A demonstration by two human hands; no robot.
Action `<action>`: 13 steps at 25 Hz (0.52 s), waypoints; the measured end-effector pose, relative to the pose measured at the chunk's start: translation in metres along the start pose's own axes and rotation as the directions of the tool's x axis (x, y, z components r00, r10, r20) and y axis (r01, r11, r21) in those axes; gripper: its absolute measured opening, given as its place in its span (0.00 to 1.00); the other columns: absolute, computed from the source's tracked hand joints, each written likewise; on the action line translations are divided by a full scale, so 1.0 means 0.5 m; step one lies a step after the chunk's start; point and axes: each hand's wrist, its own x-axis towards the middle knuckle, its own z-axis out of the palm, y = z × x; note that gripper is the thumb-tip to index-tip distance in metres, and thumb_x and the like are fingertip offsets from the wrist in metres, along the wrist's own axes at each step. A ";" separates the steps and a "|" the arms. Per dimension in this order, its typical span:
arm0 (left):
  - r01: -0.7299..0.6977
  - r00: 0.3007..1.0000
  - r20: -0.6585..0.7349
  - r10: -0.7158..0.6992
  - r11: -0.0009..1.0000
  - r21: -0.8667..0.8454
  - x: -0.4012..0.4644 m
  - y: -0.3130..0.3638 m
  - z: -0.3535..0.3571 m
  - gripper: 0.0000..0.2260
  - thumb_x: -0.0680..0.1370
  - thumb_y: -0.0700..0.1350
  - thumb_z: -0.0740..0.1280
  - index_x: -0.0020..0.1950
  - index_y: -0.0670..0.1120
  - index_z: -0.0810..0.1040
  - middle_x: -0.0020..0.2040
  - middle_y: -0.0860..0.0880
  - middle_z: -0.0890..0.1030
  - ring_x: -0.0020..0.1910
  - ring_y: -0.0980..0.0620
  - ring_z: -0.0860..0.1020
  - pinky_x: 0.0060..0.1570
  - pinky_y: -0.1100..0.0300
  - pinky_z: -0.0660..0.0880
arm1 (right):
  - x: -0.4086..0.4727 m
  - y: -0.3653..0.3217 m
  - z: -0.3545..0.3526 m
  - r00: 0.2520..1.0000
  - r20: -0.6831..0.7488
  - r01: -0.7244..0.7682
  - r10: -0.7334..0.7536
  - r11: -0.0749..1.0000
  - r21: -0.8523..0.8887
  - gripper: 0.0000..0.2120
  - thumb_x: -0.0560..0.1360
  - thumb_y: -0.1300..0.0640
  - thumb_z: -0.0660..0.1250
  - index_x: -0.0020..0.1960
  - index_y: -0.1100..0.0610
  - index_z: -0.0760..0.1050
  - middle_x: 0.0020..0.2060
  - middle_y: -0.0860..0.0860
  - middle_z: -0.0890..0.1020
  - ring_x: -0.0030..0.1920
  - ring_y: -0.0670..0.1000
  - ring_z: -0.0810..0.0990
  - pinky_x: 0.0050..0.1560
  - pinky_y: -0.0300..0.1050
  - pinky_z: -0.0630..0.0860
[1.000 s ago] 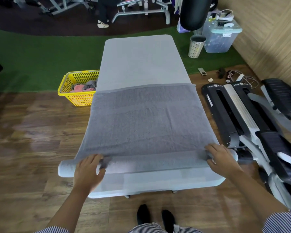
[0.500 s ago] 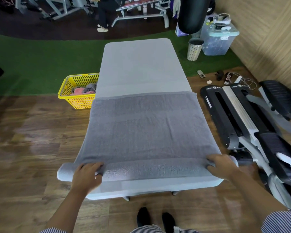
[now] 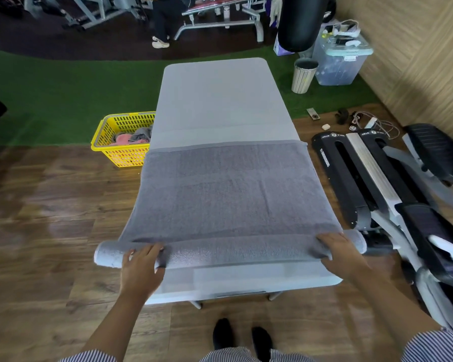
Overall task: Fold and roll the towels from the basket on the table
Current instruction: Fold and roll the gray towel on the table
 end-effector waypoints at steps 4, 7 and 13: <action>-0.056 0.998 -0.018 0.057 0.996 0.069 -0.008 -0.011 -0.011 0.16 0.63 0.53 0.56 0.42 0.51 0.79 0.32 0.56 0.81 0.31 0.50 0.79 0.45 0.48 0.69 | 0.001 0.007 -0.015 0.998 0.050 -0.043 0.044 0.999 -0.010 0.12 0.71 0.57 0.63 0.53 0.57 0.76 0.49 0.52 0.81 0.50 0.54 0.77 0.49 0.43 0.72; -0.057 0.992 -0.108 0.061 0.997 0.043 -0.005 -0.020 -0.013 0.17 0.66 0.52 0.56 0.47 0.50 0.79 0.39 0.56 0.81 0.37 0.49 0.80 0.50 0.45 0.69 | 0.003 0.013 -0.014 1.000 -0.019 0.001 -0.002 1.000 -0.009 0.17 0.71 0.59 0.63 0.60 0.54 0.73 0.56 0.49 0.77 0.57 0.53 0.74 0.64 0.48 0.66; -0.012 0.997 -0.073 0.013 1.000 0.008 -0.012 -0.024 0.017 0.24 0.62 0.49 0.75 0.57 0.46 0.80 0.50 0.51 0.83 0.50 0.49 0.82 0.63 0.38 0.66 | -0.007 0.008 0.014 0.998 -0.065 -0.003 0.007 0.998 0.065 0.25 0.71 0.60 0.66 0.67 0.57 0.68 0.64 0.51 0.73 0.67 0.53 0.67 0.75 0.52 0.49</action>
